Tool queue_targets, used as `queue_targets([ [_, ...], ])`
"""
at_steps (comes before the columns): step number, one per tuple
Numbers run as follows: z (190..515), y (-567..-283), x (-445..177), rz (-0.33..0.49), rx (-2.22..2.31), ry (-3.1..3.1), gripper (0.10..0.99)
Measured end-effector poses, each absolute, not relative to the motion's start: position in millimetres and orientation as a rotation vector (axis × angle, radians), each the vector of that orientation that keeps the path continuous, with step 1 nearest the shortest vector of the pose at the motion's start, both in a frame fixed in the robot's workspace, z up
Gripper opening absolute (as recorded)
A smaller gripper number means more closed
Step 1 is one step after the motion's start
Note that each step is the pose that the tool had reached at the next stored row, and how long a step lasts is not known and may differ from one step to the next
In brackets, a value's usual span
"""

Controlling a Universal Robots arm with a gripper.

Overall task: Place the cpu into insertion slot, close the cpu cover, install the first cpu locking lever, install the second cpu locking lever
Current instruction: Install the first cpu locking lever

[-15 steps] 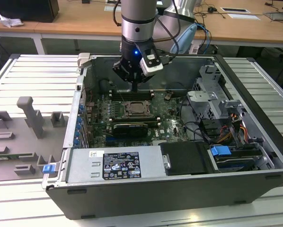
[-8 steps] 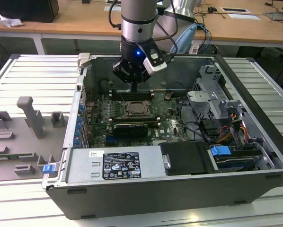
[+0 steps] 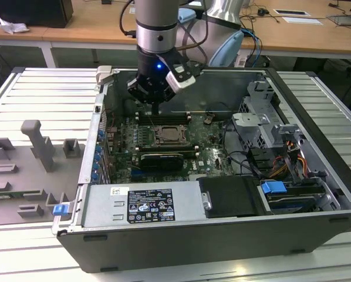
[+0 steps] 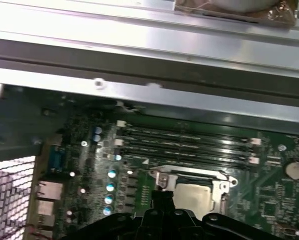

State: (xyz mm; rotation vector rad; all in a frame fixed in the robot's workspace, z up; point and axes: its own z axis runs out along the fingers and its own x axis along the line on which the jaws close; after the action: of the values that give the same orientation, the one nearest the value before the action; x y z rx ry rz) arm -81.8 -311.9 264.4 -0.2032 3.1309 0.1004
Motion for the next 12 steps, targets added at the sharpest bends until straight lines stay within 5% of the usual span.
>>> queue_targets([
  [12,260,-297,-113,0.1,-0.196,3.128,0.106],
])
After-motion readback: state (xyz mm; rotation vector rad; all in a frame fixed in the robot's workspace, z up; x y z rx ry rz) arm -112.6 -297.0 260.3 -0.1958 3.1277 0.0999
